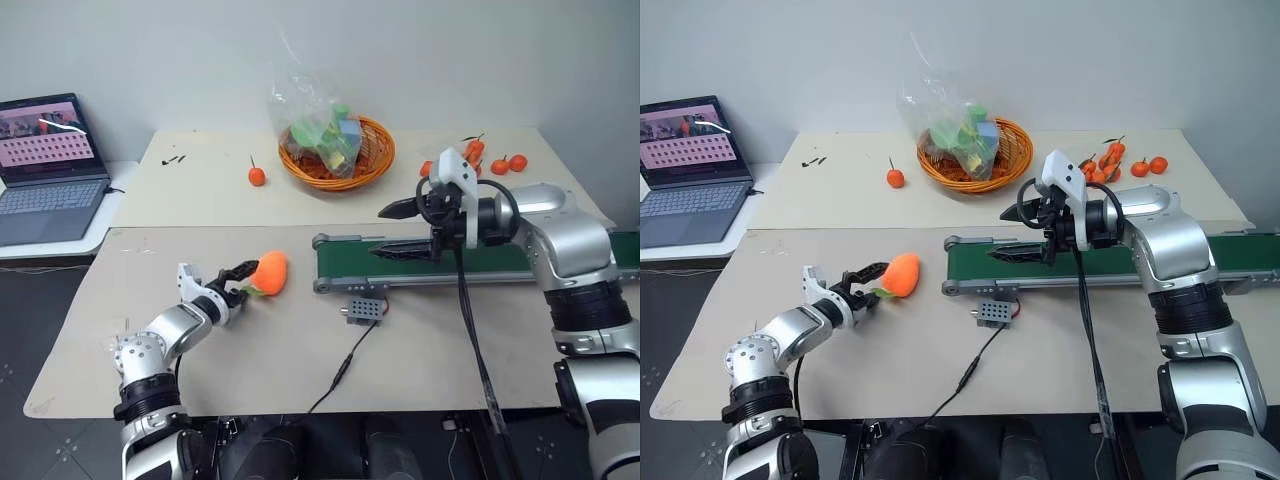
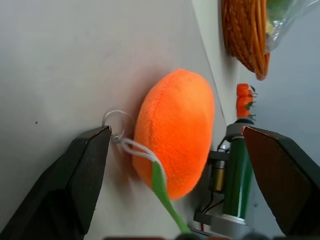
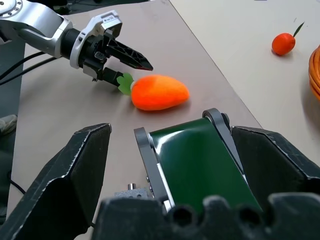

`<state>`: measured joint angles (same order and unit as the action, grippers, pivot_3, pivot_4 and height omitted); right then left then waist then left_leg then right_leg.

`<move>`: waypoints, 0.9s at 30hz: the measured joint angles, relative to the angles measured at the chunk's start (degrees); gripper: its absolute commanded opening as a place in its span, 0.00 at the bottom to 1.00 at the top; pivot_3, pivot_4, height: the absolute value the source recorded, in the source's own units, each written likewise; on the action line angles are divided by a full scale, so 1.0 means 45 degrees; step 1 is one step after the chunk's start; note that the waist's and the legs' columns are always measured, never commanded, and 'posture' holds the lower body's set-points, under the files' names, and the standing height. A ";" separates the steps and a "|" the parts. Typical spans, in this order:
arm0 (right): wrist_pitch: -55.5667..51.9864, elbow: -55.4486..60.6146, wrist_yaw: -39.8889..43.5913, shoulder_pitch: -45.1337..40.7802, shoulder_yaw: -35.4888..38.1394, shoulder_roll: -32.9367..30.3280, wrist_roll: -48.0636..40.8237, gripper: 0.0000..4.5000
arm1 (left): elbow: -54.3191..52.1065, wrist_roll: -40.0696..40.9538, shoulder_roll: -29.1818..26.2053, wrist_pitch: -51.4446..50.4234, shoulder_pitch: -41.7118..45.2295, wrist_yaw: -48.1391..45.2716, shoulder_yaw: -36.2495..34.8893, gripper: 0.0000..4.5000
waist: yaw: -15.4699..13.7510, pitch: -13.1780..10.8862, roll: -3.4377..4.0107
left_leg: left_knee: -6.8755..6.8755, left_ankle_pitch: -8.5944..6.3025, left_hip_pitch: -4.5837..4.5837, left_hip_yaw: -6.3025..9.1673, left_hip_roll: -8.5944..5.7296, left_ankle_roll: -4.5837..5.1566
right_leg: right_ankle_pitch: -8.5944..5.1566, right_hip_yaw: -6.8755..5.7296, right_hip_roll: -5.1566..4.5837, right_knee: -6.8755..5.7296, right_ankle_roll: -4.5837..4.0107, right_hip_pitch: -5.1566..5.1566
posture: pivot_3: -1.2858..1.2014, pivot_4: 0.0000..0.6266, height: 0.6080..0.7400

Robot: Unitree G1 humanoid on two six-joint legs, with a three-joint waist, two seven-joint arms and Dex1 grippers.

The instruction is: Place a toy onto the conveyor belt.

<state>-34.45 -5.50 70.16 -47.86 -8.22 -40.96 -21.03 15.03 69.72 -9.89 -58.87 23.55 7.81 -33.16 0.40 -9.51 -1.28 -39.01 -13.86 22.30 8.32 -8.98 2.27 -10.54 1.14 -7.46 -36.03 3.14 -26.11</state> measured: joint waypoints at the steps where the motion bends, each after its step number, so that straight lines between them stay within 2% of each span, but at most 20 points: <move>1: 0.0000 0.0000 -0.0028 0.0000 0.0000 0.0000 0.0000 1.00 | 0.0088 -0.0140 -0.0010 0.0021 0.0050 -0.0140 0.0150 0.99 | -0.0024 0.0001 0.0000 | -0.0001 0.0000 -0.0002 0.0000 0.0000 0.0000 | 0.0001 0.0000 0.0000 -0.0001 0.0001 0.0001 | 0.52 0.24 1.00; 4: 0.0000 0.0002 -0.0071 0.0000 0.0000 0.0000 -0.0002 1.00 | 0.0247 -0.0456 -0.0015 0.0054 0.0180 -0.0429 0.0361 0.99 | -0.0085 0.0003 0.0000 | -0.0001 0.0000 -0.0008 -0.0001 -0.0001 0.0000 | 0.0002 0.0000 0.0000 -0.0001 0.0003 0.0010 | 0.52 0.24 1.00; 7: 0.0000 0.0033 -0.0093 0.0001 0.0000 0.0001 -0.0012 1.00 | 0.0457 -0.0782 -0.0015 0.0068 0.0377 -0.0660 0.0600 0.84 | -0.0141 0.0004 -0.0002 | -0.0001 0.0000 -0.0006 -0.0002 -0.0002 0.0001 | 0.0005 0.0000 0.0000 0.0003 0.0007 0.0010 | 0.52 0.24 1.00; 15: -0.0002 0.0094 -0.0119 0.0139 0.0002 -0.0006 -0.0022 1.00 | 0.0706 -0.1210 0.0017 0.0089 0.0598 -0.0836 0.0752 0.16 | -0.0157 0.0003 -0.0003 | -0.0003 -0.0001 0.0002 -0.0003 -0.0001 0.0003 | 0.0007 0.0001 0.0000 0.0008 0.0011 0.0005 | 0.52 0.24 1.00; 17: -0.0002 0.0094 -0.0126 0.0169 0.0002 -0.0006 -0.0021 1.00 | 0.0704 -0.1217 0.0014 0.0040 0.0627 -0.0923 0.0757 0.02 | -0.0143 0.0004 -0.0003 | -0.0002 -0.0001 0.0001 -0.0005 -0.0001 0.0003 | 0.0008 0.0003 0.0000 0.0008 0.0012 0.0004 | 0.52 0.24 1.00; 23: -0.0002 0.0092 -0.0148 0.0173 0.0002 0.0000 -0.0020 1.00 | -0.0128 -0.1244 -0.0079 0.0175 0.0612 -0.1712 0.0900 0.02 | -0.0132 0.0002 -0.0004 | -0.0002 -0.0001 0.0007 -0.0008 -0.0001 0.0003 | 0.0008 0.0003 0.0000 0.0011 0.0012 -0.0002 | 0.52 0.24 1.00; 27: -0.0001 0.0070 -0.0138 0.0170 0.0002 0.0040 -0.0016 1.00 | -0.1240 -0.1603 -0.0374 0.1141 0.0526 -0.2571 0.0975 0.02 | -0.0118 0.0002 -0.0005 | -0.0002 -0.0001 0.0006 -0.0015 0.0002 0.0002 | 0.0010 0.0004 0.0001 0.0010 0.0010 -0.0003 | 0.52 0.24 1.00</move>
<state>-34.46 -5.18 69.54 -47.09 -8.21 -40.78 -21.11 9.45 62.50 -11.57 -53.74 25.92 -3.76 -28.78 -0.13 -9.50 -1.31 -39.01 -13.87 22.33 8.26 -8.97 2.28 -10.50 1.16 -7.46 -35.99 3.18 -26.12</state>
